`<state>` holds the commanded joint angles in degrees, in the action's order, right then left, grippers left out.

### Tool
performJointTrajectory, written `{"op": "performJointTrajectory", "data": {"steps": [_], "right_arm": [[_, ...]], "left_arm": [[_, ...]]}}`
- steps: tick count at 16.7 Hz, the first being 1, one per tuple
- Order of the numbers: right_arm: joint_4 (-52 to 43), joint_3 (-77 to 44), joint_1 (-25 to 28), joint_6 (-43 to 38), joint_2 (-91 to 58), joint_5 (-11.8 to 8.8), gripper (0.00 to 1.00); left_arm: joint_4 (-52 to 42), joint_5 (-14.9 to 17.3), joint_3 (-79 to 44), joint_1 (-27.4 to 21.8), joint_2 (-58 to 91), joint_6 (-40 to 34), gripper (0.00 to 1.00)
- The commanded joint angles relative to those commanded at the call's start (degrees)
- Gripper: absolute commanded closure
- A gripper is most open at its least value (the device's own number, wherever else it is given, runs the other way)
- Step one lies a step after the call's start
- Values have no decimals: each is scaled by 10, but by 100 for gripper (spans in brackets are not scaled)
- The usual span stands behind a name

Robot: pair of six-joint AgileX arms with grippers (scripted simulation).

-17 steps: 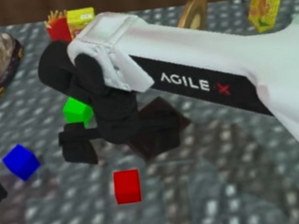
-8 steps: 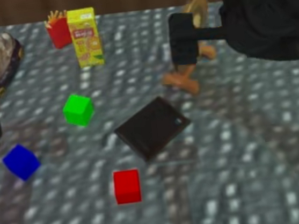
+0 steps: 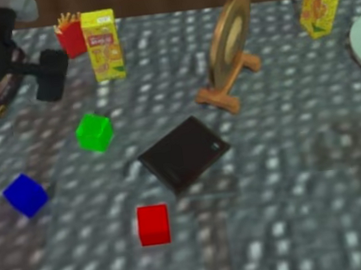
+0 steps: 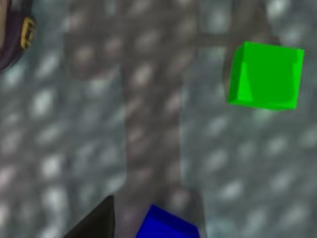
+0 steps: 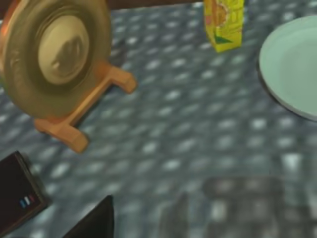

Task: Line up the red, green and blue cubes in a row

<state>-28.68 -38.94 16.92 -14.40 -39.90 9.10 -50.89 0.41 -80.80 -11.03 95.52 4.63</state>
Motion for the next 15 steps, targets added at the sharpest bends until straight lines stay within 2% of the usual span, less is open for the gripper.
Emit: {"op": "performJointTrajectory", "data": {"steps": [5, 10, 12, 15], "right_arm": [[151, 233, -95, 90, 229, -40, 0], [265, 367, -153, 137, 369, -81, 0], [284, 386, -162, 143, 395, -90, 0], [287, 389, -163, 144, 399, -91, 0]], "left_arm": [[-129, 0, -213, -28, 238, 12, 0], [-202, -1, -353, -46, 384, 20, 0], [-213, -1, -377, -48, 406, 22, 0], [-215, -1, -381, -49, 410, 22, 0]]}}
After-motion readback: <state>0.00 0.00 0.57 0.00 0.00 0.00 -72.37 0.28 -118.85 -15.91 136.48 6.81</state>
